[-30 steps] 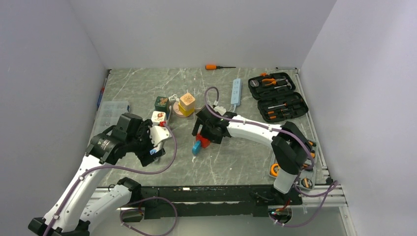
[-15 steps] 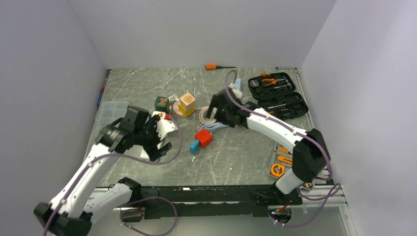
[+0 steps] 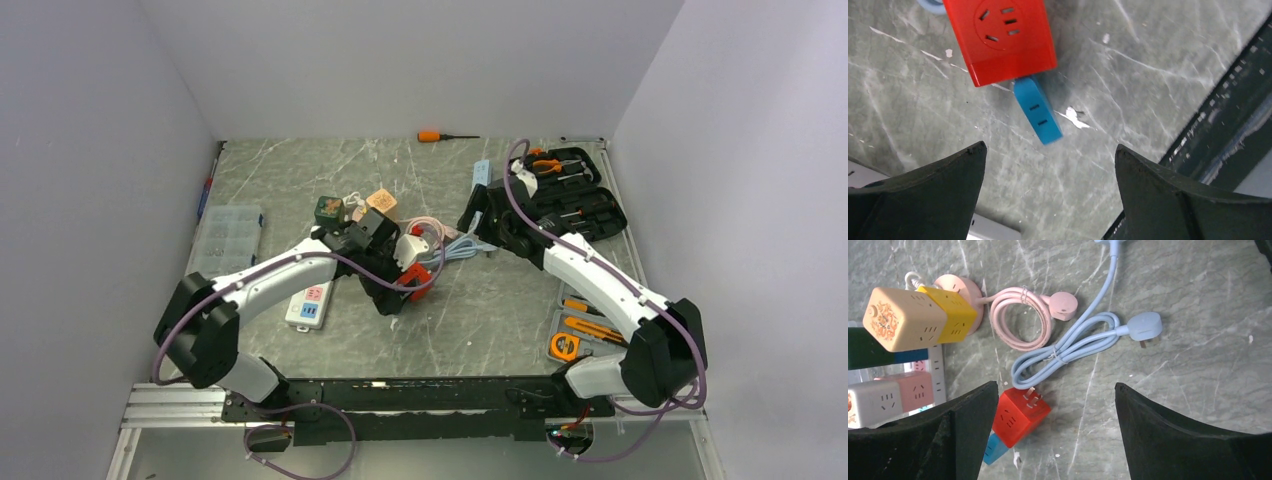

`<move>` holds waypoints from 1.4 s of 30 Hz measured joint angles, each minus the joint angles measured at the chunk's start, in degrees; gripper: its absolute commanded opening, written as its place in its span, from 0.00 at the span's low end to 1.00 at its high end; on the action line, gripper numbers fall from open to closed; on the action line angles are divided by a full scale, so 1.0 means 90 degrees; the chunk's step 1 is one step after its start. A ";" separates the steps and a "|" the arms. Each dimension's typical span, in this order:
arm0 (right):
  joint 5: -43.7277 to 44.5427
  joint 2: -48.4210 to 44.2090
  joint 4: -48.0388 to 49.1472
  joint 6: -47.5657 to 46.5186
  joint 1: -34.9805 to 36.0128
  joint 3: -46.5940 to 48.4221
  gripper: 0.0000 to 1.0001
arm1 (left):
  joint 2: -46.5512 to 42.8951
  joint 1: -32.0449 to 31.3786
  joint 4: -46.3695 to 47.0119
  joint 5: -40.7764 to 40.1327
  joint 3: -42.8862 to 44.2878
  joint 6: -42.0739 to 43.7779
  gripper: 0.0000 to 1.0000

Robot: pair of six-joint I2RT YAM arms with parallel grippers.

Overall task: Pull the plug off the socket
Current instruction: Remove the plug from the socket.

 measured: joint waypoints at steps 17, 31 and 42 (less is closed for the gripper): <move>0.0126 -0.0301 0.0663 -0.0743 -0.0039 -0.0355 0.75 | 0.1042 -0.0100 0.1110 -0.0651 -0.0267 -0.0126 0.00; -0.1297 -0.0274 0.2256 -0.1479 -0.0053 -0.1508 1.00 | -0.0075 -0.0107 0.1093 -0.0289 -0.1358 0.1367 0.00; -0.3378 -0.1532 0.4167 -0.2552 0.0097 -0.3062 0.99 | -0.1530 -0.0061 -0.0801 0.0602 -0.1151 0.2756 0.00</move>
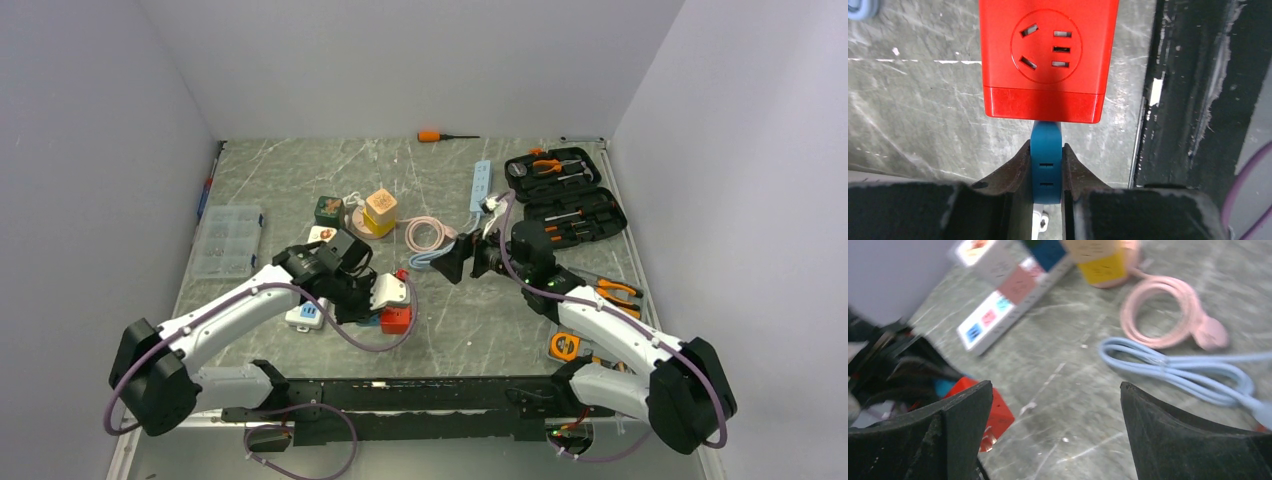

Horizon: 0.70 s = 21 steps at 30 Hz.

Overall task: Pull the plug off the socket
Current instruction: Remove the plug from the socket.

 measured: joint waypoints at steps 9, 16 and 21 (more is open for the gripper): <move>-0.1180 -0.0194 -0.0202 -0.1134 0.1370 0.0799 1.00 | -0.0559 0.0177 -0.1358 0.0583 0.0979 0.0585 0.00; -0.1477 -0.0148 -0.0391 -0.1545 0.2001 0.1302 1.00 | -0.0668 0.0294 -0.1899 0.0767 0.1435 0.0614 0.00; -0.1445 0.0061 -0.0721 -0.1836 0.2399 0.1579 1.00 | -0.0665 0.0308 -0.2186 0.0911 0.1671 0.0610 0.00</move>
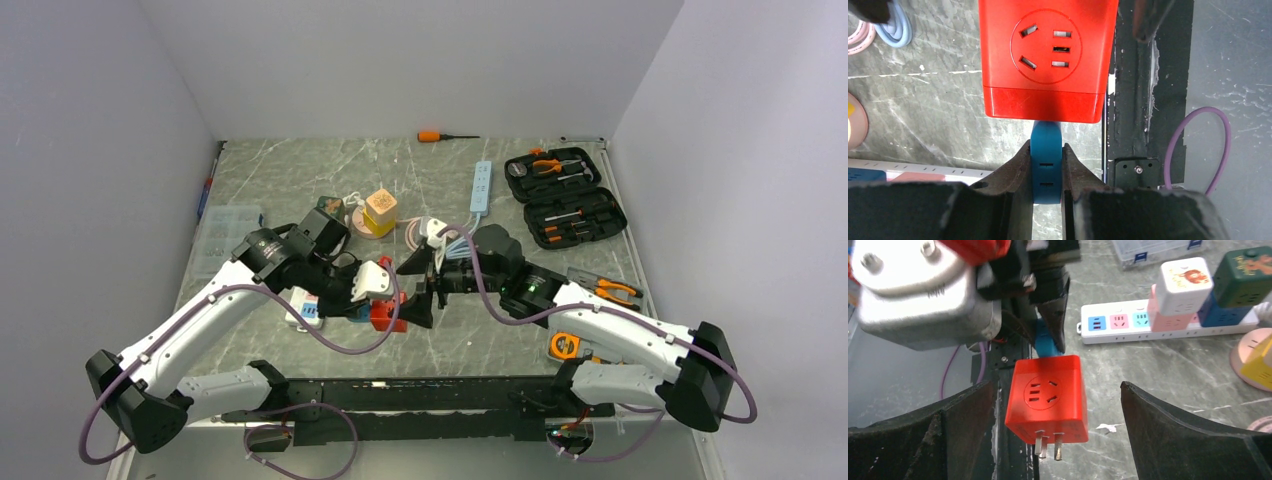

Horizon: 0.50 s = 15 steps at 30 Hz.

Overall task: Pull the plug off the socket
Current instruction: Remove the plug from the socket.

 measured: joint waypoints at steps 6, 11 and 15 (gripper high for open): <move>0.0177 0.0172 -0.0243 -0.0226 0.0423 0.0022 1.00 | 0.0000 0.0000 -0.0282 0.0085 0.0342 0.0017 0.00; 0.0374 0.0296 -0.0245 -0.0304 0.0678 0.0022 1.00 | 0.0002 0.0007 -0.0464 0.0121 0.0442 0.0053 0.00; 0.0549 0.0525 -0.0245 -0.0330 0.0860 0.0044 0.97 | 0.0024 0.0007 -0.0508 0.0141 0.0461 0.0053 0.00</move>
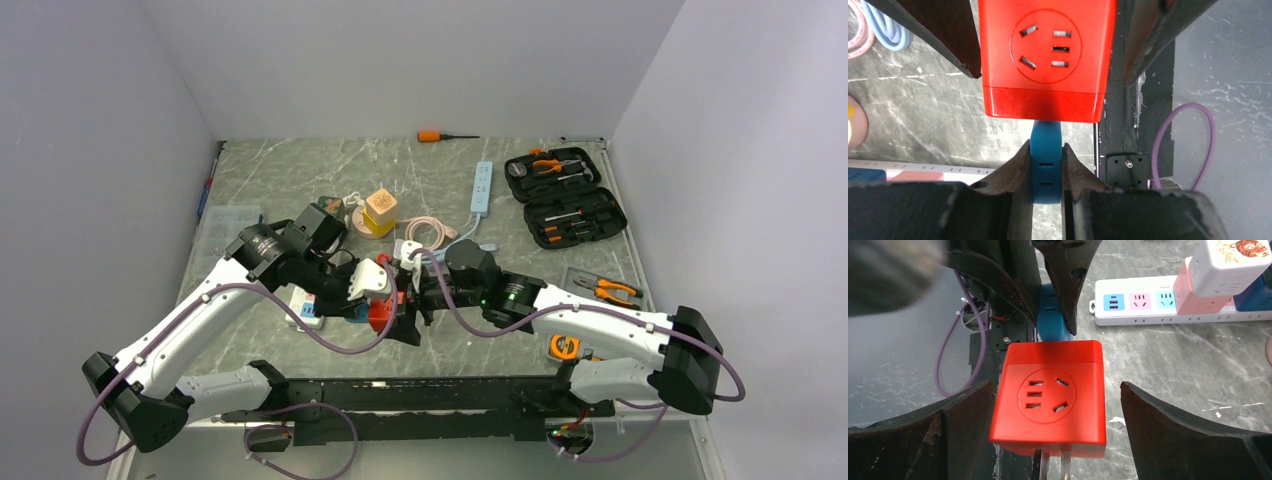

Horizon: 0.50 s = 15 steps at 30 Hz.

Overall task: Pull the plug off the socket
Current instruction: Remove the plug from the socket.

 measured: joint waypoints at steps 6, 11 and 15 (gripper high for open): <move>0.0342 0.0219 0.0058 -0.0061 0.0121 0.0107 0.68 | 0.0022 0.0046 -0.0228 0.0032 0.0136 0.0000 0.00; 0.0498 0.0219 0.0058 -0.0032 0.0197 0.0131 0.32 | 0.0019 0.0070 -0.0306 -0.0024 0.0185 0.0085 0.00; 0.0525 0.0219 0.0051 -0.0039 0.0221 0.0141 0.05 | 0.0019 0.0083 -0.0335 -0.0027 0.0206 0.0114 0.00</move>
